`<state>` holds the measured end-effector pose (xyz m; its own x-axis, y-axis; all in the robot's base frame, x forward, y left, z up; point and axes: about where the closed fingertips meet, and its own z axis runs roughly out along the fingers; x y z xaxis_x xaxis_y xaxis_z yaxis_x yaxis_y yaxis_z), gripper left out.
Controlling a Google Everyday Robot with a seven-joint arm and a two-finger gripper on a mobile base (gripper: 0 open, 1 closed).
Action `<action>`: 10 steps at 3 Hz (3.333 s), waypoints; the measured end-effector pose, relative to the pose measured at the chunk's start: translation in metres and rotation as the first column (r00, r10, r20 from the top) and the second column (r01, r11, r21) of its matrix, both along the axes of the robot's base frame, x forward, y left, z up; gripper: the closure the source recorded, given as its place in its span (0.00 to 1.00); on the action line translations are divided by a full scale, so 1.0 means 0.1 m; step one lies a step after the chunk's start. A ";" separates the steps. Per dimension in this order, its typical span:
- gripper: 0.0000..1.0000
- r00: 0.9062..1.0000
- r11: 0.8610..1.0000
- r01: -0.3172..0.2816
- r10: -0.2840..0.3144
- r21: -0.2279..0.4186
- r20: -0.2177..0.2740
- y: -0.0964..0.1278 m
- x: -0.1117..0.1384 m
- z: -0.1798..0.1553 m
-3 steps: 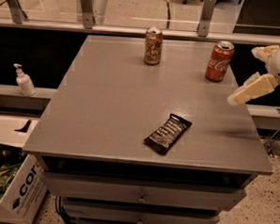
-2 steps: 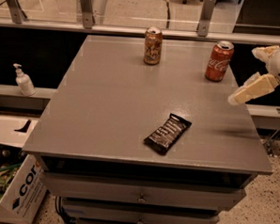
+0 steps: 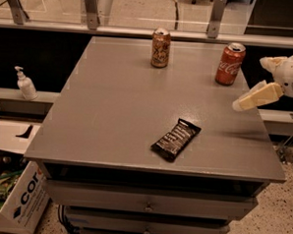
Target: Knock coke can over
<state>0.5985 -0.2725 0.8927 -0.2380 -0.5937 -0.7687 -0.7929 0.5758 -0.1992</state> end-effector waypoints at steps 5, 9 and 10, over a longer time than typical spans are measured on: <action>0.00 0.989 0.931 0.040 -0.088 0.362 0.116 -0.03 1.08 -0.33; 0.00 0.986 0.875 -0.094 0.016 0.474 0.166 0.42 0.95 -0.08; 0.00 0.976 0.841 -0.183 0.091 0.510 0.200 0.61 0.66 0.21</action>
Offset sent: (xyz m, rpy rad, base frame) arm 0.0672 -0.0195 -0.0397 0.2903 -0.0733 -0.1223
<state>0.6648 -0.2119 0.9136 -0.0301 -0.1105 -0.9934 -0.8549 0.5178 -0.0317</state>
